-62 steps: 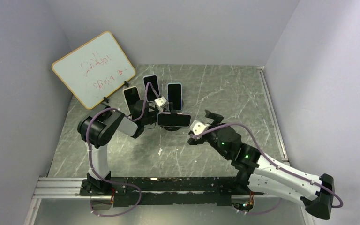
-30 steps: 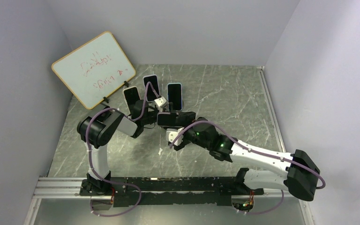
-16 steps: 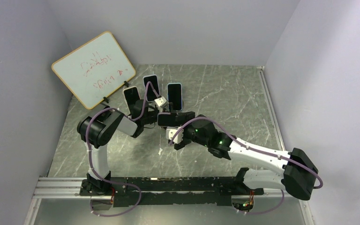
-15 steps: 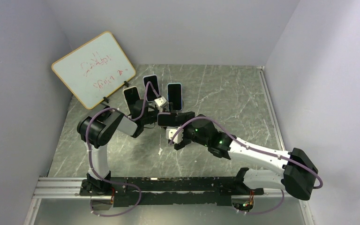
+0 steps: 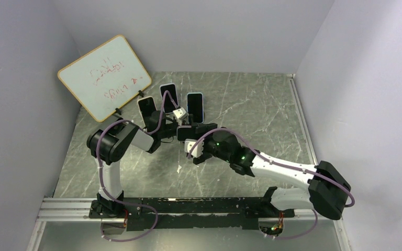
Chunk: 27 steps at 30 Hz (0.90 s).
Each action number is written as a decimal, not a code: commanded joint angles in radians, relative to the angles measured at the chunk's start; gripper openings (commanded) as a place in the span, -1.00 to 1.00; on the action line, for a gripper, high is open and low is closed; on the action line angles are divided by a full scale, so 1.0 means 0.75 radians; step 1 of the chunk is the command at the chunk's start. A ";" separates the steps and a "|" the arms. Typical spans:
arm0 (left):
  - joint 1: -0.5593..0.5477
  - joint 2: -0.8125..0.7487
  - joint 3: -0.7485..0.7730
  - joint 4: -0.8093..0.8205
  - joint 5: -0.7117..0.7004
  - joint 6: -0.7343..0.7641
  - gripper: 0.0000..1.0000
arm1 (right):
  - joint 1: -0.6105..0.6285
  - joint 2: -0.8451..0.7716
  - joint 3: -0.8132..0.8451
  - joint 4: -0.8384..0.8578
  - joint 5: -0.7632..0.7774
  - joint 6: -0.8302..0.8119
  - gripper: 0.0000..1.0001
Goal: Place the phone on the phone stand
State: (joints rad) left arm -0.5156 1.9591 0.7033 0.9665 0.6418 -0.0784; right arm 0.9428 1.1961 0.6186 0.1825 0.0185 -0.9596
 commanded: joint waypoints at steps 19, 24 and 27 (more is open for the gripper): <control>0.009 0.085 -0.024 -0.178 0.034 -0.126 -0.90 | -0.022 0.150 -0.021 0.278 0.173 0.132 0.78; 0.009 0.082 -0.045 -0.136 0.001 -0.144 -0.90 | -0.021 0.165 -0.021 0.303 0.190 0.199 0.43; 0.008 0.085 -0.061 -0.094 -0.022 -0.166 -0.90 | -0.020 0.161 -0.040 0.340 0.184 0.240 0.19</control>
State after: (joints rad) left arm -0.5121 1.9720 0.7055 0.9974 0.6476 -0.1112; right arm 0.9356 1.3064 0.6098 0.3611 0.1093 -0.8505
